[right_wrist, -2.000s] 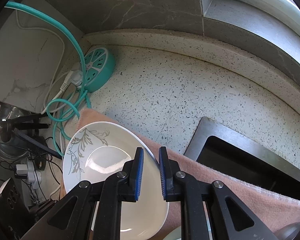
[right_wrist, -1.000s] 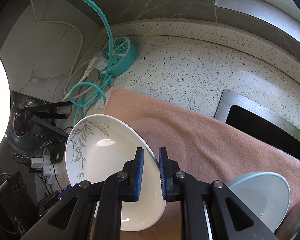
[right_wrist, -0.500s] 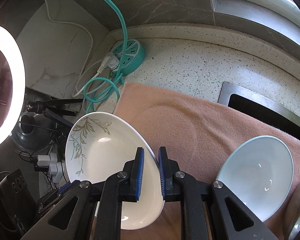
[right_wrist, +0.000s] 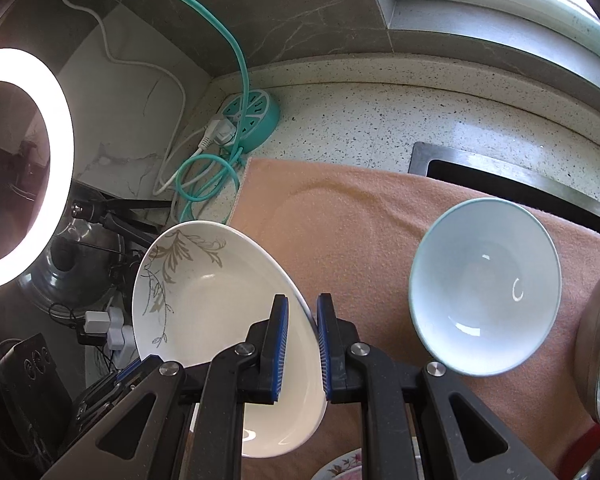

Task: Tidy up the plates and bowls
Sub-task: 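Lift the leaf-patterned plate with the left tool and carry it toward the floral stack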

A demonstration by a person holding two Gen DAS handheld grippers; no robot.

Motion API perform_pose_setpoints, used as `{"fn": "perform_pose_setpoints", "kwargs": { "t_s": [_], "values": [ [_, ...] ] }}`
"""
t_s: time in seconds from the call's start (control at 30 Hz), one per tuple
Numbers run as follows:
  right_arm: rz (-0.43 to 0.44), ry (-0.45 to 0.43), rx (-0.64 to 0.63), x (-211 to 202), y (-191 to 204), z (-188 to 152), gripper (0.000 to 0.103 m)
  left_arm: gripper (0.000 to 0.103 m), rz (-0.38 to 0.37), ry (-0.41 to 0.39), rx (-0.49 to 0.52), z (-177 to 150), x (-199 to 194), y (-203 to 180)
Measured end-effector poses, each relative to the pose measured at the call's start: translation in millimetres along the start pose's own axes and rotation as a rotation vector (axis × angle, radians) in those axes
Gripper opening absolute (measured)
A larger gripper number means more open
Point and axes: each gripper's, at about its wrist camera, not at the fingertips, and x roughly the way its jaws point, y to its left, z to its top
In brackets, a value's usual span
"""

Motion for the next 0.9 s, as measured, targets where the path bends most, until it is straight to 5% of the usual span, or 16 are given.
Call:
{"fn": "perform_pose_setpoints", "kwargs": {
  "t_s": [0.9],
  "values": [
    [-0.022, -0.062, 0.144, -68.0, -61.3, -71.5, 0.014, 0.013, -0.095, 0.1, 0.141, -46.8, 0.8, -56.9]
  ]
}}
